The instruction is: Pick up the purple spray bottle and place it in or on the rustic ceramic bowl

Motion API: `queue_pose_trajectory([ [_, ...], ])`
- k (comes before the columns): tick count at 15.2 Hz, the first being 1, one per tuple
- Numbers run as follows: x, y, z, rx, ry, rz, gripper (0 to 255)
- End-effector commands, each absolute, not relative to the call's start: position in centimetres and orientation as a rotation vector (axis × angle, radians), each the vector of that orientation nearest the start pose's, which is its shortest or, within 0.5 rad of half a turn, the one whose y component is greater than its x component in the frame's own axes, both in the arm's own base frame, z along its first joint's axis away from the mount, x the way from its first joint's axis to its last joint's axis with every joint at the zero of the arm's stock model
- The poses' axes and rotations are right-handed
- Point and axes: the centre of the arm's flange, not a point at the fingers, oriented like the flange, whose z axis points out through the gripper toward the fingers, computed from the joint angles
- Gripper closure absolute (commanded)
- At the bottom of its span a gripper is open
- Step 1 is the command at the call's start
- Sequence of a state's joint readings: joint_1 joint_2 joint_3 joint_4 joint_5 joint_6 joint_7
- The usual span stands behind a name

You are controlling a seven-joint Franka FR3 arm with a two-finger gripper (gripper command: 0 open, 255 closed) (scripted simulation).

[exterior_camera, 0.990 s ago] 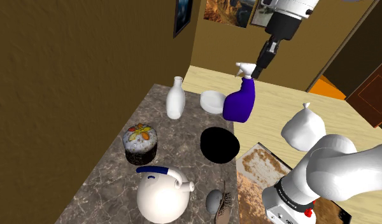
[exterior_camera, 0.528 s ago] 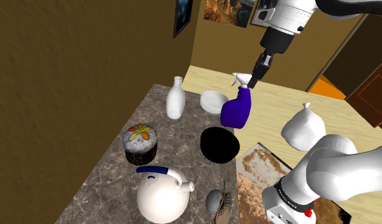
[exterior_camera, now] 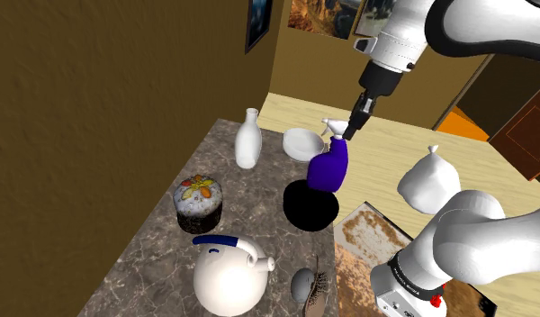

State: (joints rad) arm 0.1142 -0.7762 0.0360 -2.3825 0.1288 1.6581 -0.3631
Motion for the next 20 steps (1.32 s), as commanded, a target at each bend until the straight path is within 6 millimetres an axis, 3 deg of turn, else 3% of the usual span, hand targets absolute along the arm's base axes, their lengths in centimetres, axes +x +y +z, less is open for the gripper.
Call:
queue_pose_trajectory([
  [1,31.3,6.2,57.3,-2.95,-0.747,-0.096,255],
  [10,31.3,6.2,52.6,-2.95,-0.747,-0.096,255],
  [18,31.3,6.2,52.5,-2.95,-0.747,-0.096,255],
  [19,31.3,6.2,52.5,-2.95,-0.747,-0.096,0],
  [20,31.3,6.2,52.5,-2.95,-0.747,-0.096,0],
])
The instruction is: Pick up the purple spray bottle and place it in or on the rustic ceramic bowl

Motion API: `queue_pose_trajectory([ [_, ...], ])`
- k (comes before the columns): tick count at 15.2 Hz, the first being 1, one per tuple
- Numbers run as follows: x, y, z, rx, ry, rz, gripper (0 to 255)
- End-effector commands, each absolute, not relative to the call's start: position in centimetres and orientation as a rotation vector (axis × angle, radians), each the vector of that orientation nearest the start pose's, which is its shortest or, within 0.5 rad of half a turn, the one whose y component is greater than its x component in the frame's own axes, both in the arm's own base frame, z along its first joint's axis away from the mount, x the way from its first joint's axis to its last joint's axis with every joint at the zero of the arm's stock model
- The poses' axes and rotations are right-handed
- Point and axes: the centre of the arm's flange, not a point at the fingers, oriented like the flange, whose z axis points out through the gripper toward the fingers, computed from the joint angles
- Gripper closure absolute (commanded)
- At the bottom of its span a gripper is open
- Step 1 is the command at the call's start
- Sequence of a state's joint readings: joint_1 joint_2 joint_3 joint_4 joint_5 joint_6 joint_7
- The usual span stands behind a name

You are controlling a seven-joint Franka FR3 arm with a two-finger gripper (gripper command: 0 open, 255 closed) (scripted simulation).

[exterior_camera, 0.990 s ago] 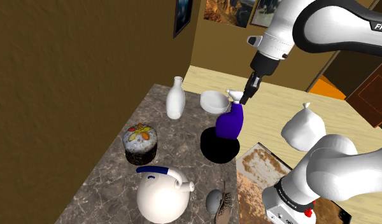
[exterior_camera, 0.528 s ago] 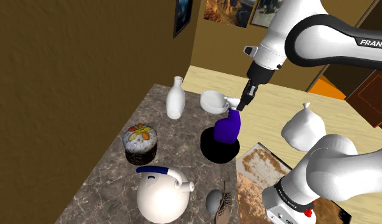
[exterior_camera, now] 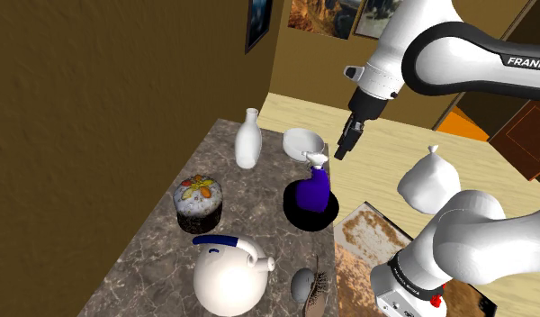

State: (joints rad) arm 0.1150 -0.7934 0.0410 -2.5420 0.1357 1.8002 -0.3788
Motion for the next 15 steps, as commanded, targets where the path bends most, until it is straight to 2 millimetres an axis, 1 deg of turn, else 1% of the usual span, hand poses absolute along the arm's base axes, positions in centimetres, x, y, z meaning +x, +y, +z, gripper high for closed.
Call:
queue_pose_trajectory([
  [1,31.3,6.2,52.5,-2.95,-0.747,-0.096,0],
  [4,31.3,6.2,52.5,-2.95,-0.747,-0.096,0],
  [7,31.2,5.8,56.4,-2.95,-0.747,-0.096,0],
  [8,31.1,5.7,57.4,-2.95,-0.747,-0.096,0],
  [15,31.1,5.7,57.4,-2.95,-0.747,-0.096,0],
])
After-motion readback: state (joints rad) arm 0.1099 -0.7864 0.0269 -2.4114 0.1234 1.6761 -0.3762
